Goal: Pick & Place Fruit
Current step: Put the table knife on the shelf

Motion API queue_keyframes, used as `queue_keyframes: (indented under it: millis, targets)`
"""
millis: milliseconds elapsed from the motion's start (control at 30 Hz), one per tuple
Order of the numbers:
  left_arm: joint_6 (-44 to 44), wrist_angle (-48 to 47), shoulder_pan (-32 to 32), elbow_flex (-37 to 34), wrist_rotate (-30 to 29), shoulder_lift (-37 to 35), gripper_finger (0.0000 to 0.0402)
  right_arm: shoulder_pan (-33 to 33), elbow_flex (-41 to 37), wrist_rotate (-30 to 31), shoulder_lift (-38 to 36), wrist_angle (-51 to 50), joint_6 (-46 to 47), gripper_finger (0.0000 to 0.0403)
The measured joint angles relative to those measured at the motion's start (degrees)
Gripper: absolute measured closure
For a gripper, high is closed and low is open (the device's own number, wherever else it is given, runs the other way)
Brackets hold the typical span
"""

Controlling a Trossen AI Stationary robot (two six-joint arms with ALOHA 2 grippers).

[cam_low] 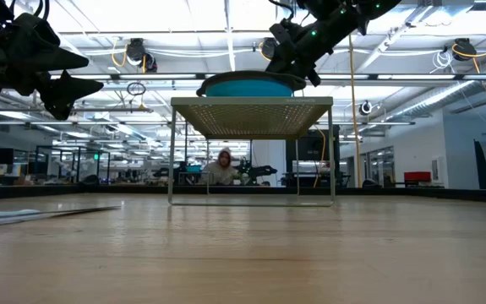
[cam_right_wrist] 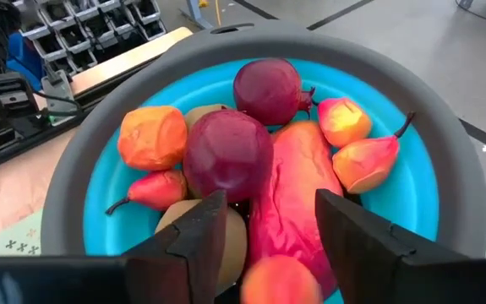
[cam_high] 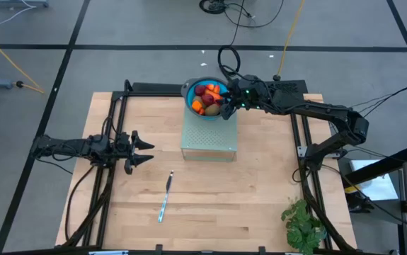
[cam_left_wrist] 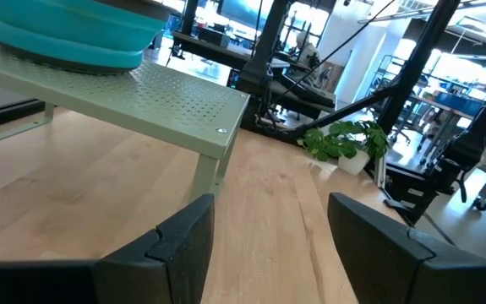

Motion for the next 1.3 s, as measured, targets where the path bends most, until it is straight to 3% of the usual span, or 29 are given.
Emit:
queue_keyframes:
  millis: [267, 800, 1067, 1300]
  targets:
    - [0.0, 0.0, 0.0, 0.0, 0.0, 0.0, 0.0169, 0.0, 0.0, 0.0, 0.0, 0.6, 0.0, 0.0212]
    - [-0.3, 0.0, 0.0, 0.0, 0.5, 0.0, 0.0169, 4.9, 0.0, 0.3, -4.5, 1.2, 0.0, 0.0223]
    - [-0.3, 0.0, 0.0, 0.0, 0.6, 0.0, 0.0169, 7.3, 0.0, 0.4, -11.6, -1.5, -0.1, 0.0268]
    - [-0.3, 0.0, 0.0, 0.0, 0.6, 0.0, 0.0169, 9.3, 0.0, 0.5, -17.4, -10.4, -0.4, 0.0341]
